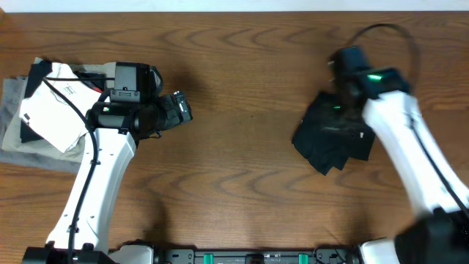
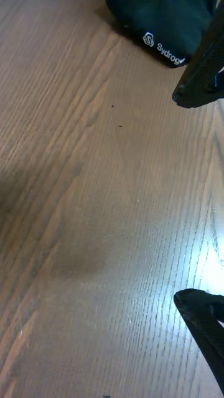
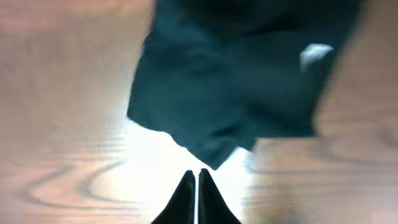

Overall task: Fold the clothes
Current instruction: 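Lower the held bundle onto the table with the right gripper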

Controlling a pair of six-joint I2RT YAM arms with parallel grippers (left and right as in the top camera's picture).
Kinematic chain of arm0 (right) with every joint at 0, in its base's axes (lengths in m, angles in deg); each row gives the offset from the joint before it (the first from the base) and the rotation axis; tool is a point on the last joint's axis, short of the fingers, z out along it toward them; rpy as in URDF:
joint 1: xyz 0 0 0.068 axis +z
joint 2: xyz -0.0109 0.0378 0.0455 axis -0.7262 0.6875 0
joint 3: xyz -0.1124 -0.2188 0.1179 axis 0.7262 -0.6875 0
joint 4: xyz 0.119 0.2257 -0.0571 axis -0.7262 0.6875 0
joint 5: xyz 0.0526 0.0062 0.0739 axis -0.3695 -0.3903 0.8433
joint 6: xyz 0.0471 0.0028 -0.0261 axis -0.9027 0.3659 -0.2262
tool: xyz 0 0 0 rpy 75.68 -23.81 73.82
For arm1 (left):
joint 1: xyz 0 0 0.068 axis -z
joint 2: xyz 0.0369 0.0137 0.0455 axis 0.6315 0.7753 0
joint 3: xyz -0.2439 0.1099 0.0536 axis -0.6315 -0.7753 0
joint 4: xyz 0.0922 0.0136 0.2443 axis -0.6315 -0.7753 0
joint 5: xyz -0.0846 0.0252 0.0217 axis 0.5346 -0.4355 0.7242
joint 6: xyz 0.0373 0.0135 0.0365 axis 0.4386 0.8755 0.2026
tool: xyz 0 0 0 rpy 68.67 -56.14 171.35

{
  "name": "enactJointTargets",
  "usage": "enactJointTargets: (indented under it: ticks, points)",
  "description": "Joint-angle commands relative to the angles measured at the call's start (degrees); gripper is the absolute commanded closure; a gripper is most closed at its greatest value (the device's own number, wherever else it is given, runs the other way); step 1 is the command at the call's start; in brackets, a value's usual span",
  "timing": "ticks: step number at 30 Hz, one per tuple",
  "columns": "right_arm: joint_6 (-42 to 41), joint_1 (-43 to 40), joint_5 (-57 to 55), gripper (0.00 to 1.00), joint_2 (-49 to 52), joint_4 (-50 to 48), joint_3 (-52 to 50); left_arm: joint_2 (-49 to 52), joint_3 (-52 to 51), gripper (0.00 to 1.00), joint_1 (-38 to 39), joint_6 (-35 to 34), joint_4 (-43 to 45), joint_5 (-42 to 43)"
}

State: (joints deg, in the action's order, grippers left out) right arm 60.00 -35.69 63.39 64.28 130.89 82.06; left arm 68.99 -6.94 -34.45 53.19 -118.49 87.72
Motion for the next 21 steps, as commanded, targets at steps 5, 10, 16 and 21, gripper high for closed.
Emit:
enactJointTargets:
  ticks: [5,10,16,21]
  points:
    - [-2.7,-10.1,-2.8,0.99,-1.9,2.6,-1.3,0.5,0.0,0.05,-0.1,0.5,0.0,-0.5]
    - [-2.7,-13.7,-3.2,0.99,-0.4,-0.8,-5.7,0.5,0.0,0.05,-0.1,0.5,0.0,-0.5]
    - [-2.7,-17.5,-3.0,0.99,2.6,-6.7,-9.3,0.5,0.0,0.05,-0.1,0.5,0.0,-0.5]
    - [-2.5,-18.9,-0.7,0.99,7.4,-12.1,-10.0,0.5,0.0,0.05,-0.1,0.5,0.1,-0.5]
